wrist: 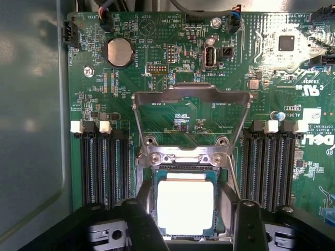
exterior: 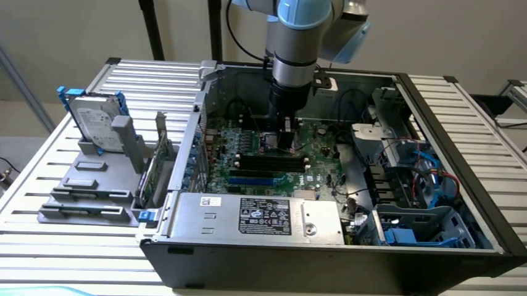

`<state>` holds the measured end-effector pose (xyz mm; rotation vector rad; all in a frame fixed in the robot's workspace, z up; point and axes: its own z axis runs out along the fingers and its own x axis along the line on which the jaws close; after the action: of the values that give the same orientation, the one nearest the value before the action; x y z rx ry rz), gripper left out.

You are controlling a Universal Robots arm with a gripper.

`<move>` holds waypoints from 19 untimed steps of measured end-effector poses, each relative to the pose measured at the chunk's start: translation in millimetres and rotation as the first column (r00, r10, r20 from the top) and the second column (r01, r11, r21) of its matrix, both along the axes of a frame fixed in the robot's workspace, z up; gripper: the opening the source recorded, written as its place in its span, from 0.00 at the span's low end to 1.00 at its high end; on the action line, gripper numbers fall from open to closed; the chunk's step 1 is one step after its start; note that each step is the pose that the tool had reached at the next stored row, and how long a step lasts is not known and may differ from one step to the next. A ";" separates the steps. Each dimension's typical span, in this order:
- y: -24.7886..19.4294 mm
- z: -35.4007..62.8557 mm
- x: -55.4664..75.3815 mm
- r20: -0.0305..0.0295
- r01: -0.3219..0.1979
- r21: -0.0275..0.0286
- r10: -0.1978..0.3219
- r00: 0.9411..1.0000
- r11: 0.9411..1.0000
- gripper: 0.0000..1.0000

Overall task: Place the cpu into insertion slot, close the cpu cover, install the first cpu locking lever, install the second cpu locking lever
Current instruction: 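Place the cpu into insertion slot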

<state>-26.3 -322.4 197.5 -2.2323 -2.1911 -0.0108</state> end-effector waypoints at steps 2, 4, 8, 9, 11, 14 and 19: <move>-0.1 0.3 -0.1 0.000 0.000 -0.001 0.000 1.000 1.000 0.68; -0.1 2.6 -0.1 0.000 0.000 -0.001 0.000 1.000 1.000 0.68; -0.2 19.3 -0.2 0.000 0.000 -0.001 0.000 1.000 1.000 0.68; -0.1 23.3 -0.7 0.000 0.000 -0.001 0.000 1.000 1.000 0.68; -0.1 29.7 -3.8 0.000 0.000 -0.001 0.000 1.000 1.000 0.66; -0.1 35.8 -14.6 0.000 0.000 -0.001 0.000 1.000 1.000 0.53; -0.1 40.8 -37.4 0.000 0.000 -0.001 0.000 1.000 1.000 0.30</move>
<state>-63.7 -322.6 238.3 -2.2323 -2.1913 -0.0100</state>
